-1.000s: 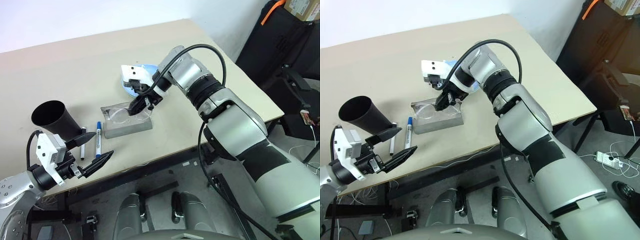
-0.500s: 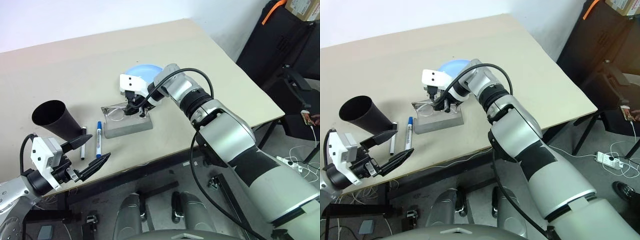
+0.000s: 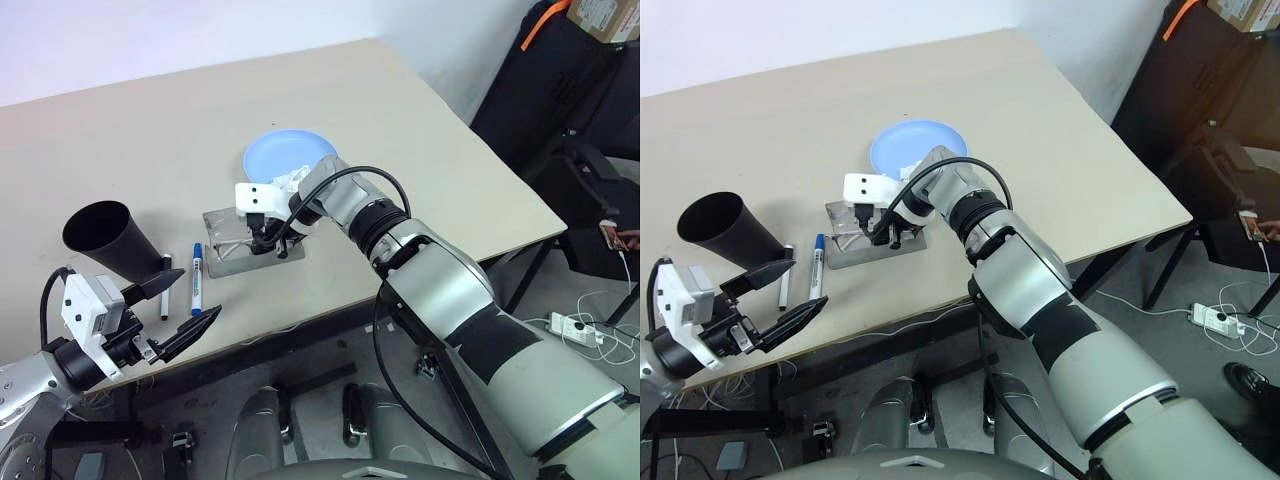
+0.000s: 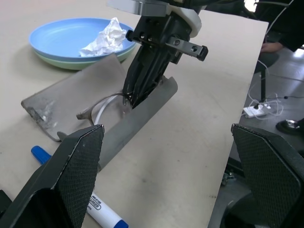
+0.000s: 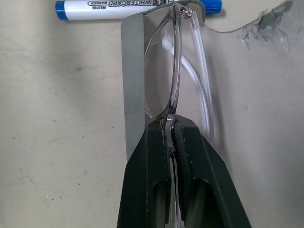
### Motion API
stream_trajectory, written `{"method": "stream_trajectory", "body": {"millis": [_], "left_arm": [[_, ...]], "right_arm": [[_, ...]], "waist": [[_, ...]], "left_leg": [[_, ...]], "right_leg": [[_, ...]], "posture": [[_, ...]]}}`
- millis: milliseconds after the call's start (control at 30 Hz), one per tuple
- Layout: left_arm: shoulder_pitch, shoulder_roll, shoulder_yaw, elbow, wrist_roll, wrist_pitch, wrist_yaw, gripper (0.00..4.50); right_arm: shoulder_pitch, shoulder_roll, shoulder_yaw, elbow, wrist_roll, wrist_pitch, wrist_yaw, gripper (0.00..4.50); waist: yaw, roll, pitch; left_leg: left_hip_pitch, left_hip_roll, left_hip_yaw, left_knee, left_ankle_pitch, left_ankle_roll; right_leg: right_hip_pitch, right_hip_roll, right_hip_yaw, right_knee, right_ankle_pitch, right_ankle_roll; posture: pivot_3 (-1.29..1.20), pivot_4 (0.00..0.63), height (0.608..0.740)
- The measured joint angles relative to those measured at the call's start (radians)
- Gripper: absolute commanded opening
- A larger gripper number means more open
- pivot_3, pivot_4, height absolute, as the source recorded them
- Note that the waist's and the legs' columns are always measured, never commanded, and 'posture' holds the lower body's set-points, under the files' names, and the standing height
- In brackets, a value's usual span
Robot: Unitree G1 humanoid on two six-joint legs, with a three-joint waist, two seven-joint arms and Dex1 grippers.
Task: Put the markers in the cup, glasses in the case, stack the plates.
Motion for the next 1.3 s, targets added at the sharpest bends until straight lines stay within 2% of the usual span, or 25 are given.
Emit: {"method": "stream_trajectory", "body": {"millis": [433,533,867,900,1267,1300], "left_arm": [[-0.003,0.000,-0.005,-0.018,-0.011,0.007,0.034,4.50],[-0.008,0.001,-0.006,-0.025,-0.012,0.021,0.041,4.50],[-0.035,0.002,-0.030,-0.033,-0.012,0.026,0.042,4.50],[-0.035,0.002,-0.031,-0.033,-0.012,0.026,0.041,4.50],[-0.036,0.002,-0.038,-0.010,-0.007,0.021,0.016,4.50],[-0.037,0.002,-0.038,-0.008,-0.007,0.021,0.013,4.50]], "right_arm": [[-0.001,0.006,-0.020,0.000,-0.013,0.024,0.019,0.04],[-0.001,0.005,-0.023,0.000,-0.013,0.027,0.026,0.85],[-0.003,0.001,-0.050,0.000,-0.011,0.028,0.049,4.33],[-0.005,0.001,-0.059,0.000,-0.009,0.029,0.049,4.48],[-0.056,-0.023,-0.137,0.000,0.020,0.062,0.037,4.48],[-0.059,-0.031,-0.145,0.000,0.026,0.068,0.035,4.31]], "waist": [[0.000,0.000,0.000],[0.000,0.000,0.000],[0.000,0.000,0.000],[0.000,0.000,0.000],[0.001,0.000,0.000],[0.001,0.000,0.000]], "left_leg": [[0.000,0.000,0.000,0.000,0.000,0.000],[0.000,0.000,0.000,0.000,0.000,0.000],[0.000,-0.001,0.000,0.000,0.000,0.000],[0.000,-0.001,0.000,0.000,0.000,0.000],[0.000,-0.001,0.000,0.000,0.000,0.000],[0.000,-0.001,0.000,0.000,0.000,0.000]], "right_leg": [[0.000,0.000,0.000,0.000,0.000,0.000],[0.000,0.000,0.000,0.000,0.000,0.000],[0.002,0.000,0.000,0.000,0.000,0.000],[0.002,0.001,0.000,0.000,0.000,0.000],[-0.001,0.000,0.000,0.000,0.000,0.000],[-0.001,0.000,0.000,0.000,0.000,0.000]], "posture": [[0.00,0.150,0.719],[0.00,0.150,0.719],[0.00,0.150,0.719],[0.00,0.150,0.719],[0.00,0.150,0.719],[0.00,0.150,0.719]]}}
